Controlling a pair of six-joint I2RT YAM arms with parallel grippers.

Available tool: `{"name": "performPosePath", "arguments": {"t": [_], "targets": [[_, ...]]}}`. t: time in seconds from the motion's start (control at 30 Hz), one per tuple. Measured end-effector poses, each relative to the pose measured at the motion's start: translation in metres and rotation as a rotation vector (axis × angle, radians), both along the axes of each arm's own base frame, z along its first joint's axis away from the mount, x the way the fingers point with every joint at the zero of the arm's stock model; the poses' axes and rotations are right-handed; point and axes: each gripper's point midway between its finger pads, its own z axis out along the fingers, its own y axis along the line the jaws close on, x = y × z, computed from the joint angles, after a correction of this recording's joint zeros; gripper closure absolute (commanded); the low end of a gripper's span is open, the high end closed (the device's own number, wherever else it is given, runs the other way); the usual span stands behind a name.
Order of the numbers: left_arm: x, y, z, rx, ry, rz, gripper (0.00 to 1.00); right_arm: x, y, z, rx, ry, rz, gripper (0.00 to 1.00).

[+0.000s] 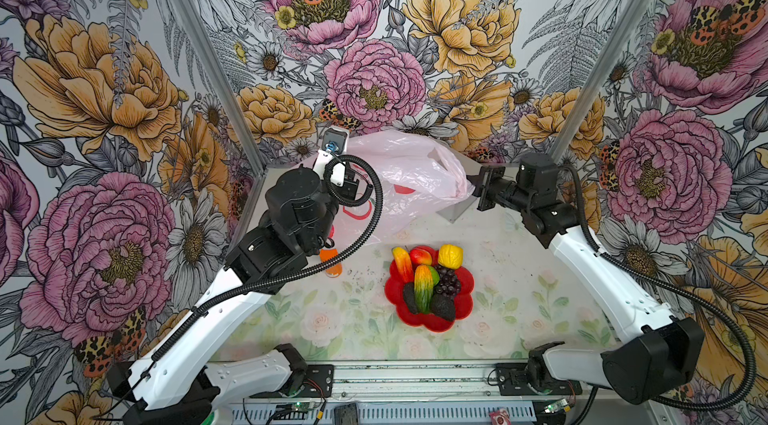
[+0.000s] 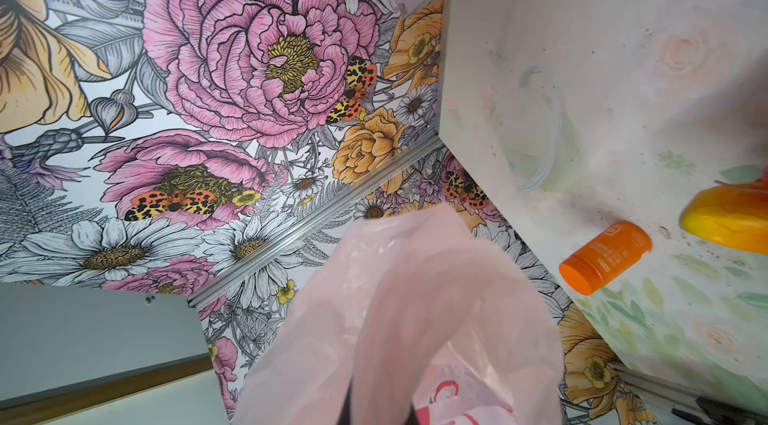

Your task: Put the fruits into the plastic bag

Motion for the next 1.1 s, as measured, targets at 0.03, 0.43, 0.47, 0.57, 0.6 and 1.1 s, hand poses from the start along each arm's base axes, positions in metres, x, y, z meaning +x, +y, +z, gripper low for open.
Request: {"name": "performPosePath", "arguments": {"t": [0.03,0.43,0.47,0.57,0.6,1.1], "targets": [[0.001,-0.002,-0.003,-0.011,0.018,-0.012,0.55,0.003,0.001,0.006,-0.002,-0.017,0.003,1.00],[0.014,0.013,-0.043,-0.217,0.252,-0.075,0.01,0.038,0.015,0.033,-0.030,-0.098,0.047,1.00],[0.014,0.015,-0.047,-0.241,0.280,-0.085,0.01,0.041,0.016,0.035,-0.034,-0.105,0.049,1.00],[0.012,0.018,-0.055,-0.296,0.343,-0.100,0.01,0.051,0.020,0.040,-0.049,-0.121,0.062,1.00],[0.011,0.019,-0.059,-0.318,0.367,-0.108,0.01,0.054,0.021,0.043,-0.054,-0.133,0.068,1.00],[-0.015,0.071,-0.043,-0.669,0.434,-0.103,0.01,0.089,0.044,0.157,-0.156,-0.507,0.172,1.00]]}}
